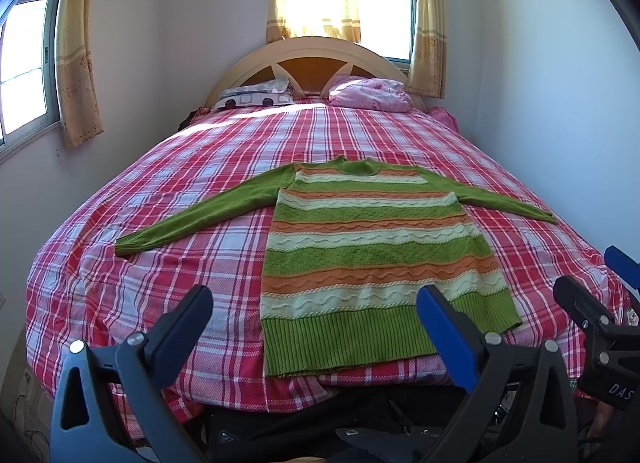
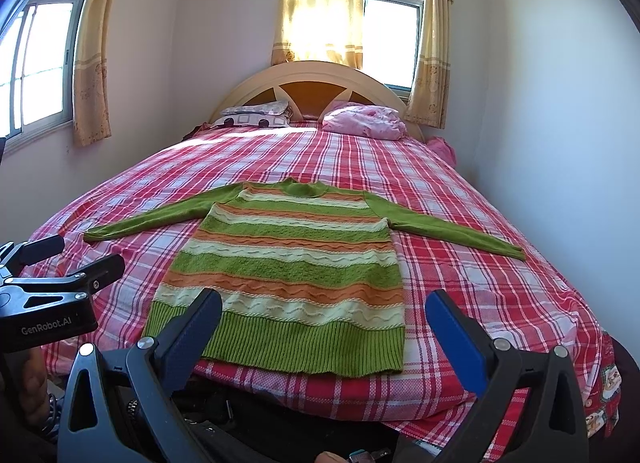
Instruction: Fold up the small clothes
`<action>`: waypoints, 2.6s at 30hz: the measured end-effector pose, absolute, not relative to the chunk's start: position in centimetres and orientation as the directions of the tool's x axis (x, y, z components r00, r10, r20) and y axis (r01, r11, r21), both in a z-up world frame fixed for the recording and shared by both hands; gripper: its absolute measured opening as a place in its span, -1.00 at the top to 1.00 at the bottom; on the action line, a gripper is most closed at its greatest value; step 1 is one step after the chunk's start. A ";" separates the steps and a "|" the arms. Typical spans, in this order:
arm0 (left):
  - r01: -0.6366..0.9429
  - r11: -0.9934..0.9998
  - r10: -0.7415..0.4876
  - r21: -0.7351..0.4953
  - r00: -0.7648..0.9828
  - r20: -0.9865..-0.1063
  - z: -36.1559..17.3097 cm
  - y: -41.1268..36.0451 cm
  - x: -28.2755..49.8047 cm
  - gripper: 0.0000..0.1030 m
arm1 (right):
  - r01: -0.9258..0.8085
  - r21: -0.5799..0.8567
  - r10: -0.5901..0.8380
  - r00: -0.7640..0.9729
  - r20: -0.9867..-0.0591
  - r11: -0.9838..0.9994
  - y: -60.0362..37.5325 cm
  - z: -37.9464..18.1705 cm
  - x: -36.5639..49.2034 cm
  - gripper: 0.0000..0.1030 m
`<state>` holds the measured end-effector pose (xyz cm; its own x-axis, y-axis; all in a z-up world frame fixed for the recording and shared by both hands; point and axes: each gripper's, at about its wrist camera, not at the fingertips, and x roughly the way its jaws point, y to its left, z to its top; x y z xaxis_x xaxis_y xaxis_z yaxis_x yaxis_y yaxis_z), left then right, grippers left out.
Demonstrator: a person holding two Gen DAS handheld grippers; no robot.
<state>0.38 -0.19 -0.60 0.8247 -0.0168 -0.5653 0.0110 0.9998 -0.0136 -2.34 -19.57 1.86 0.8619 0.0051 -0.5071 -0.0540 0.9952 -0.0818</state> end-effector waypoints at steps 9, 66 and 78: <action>0.013 1.000 -0.018 -0.012 0.822 -0.569 -0.8 -0.5 0.5 -1.00 | -0.058 -0.082 0.008 0.859 -0.511 0.995 -19.6 1.7 -2.3 -0.98; 0.068 0.989 0.025 0.134 0.805 -0.592 -3.1 -1.4 9.5 -1.00 | -0.048 -0.053 0.003 0.775 -0.633 0.997 -23.6 -3.9 8.1 -0.98; 0.059 0.982 0.068 0.181 0.780 -0.622 -6.2 -1.8 18.5 -1.00 | 0.033 -0.083 -0.081 0.738 -0.669 0.996 -29.0 -6.1 15.8 -0.98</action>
<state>18.53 -1.83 -6.17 0.7798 0.0677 -0.6224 0.0590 0.9818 0.1807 15.78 -29.00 -6.09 0.7385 -0.0805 -0.6695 0.0332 0.9960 -0.0832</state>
